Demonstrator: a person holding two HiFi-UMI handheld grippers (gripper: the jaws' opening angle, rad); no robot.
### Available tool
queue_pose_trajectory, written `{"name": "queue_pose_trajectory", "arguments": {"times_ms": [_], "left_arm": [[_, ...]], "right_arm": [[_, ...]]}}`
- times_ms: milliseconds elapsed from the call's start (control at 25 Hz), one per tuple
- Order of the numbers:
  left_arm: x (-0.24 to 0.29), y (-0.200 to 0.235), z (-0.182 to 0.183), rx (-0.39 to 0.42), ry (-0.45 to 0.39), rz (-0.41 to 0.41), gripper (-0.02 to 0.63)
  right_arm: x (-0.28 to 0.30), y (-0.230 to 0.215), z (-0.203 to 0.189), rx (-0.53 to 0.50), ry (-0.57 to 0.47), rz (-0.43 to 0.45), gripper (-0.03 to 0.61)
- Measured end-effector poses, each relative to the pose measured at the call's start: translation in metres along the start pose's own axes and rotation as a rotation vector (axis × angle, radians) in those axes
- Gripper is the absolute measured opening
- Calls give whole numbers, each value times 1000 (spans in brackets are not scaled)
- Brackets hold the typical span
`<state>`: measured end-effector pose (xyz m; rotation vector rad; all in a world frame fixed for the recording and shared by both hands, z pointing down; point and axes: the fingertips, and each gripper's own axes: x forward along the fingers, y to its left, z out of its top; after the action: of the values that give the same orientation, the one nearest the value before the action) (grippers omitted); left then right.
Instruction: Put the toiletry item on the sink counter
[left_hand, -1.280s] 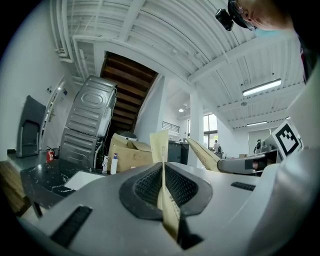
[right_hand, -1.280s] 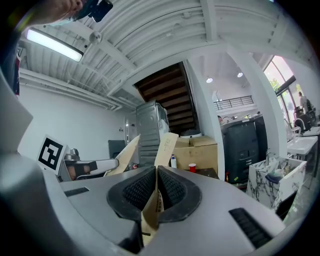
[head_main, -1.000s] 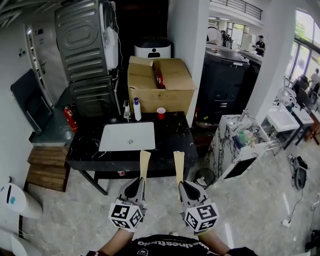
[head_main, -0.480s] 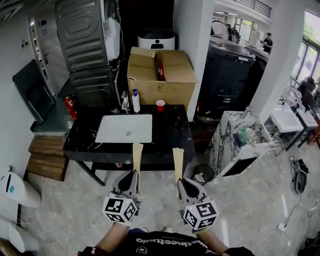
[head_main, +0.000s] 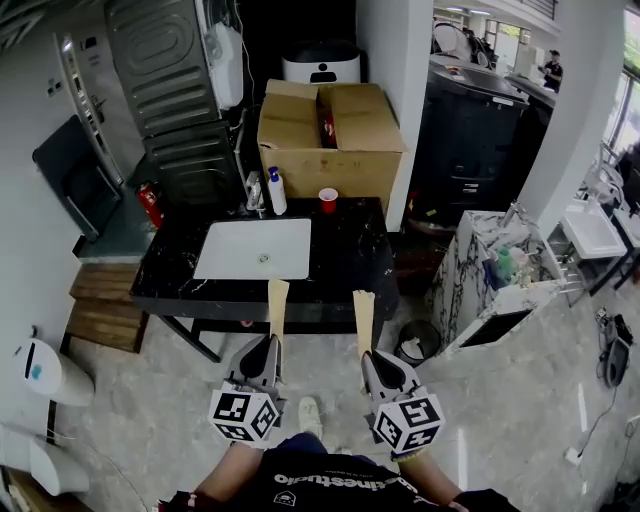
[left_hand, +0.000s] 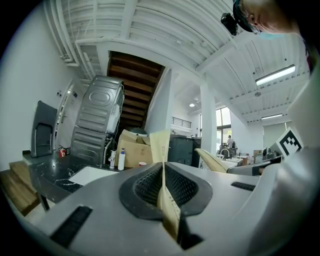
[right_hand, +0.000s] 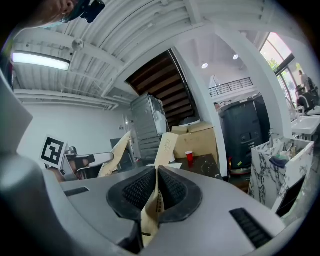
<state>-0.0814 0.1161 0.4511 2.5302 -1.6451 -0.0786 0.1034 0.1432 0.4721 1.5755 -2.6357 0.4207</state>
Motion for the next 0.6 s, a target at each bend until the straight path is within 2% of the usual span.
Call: {"name": "queue_pose_trajectory", "arguments": {"times_ms": [280,480,600], "left_arm": [[71,43,-24,-40,20,12,25],[146,83,-17,-84,21,-16,25],[189,114,-8,-90,21,-19,25]], "right_arm": [[64,-36,0,-9,38,-24,49],[137,-69,17,36,51,-49,49],[190,-75,40,24,47,-40,49]]}}
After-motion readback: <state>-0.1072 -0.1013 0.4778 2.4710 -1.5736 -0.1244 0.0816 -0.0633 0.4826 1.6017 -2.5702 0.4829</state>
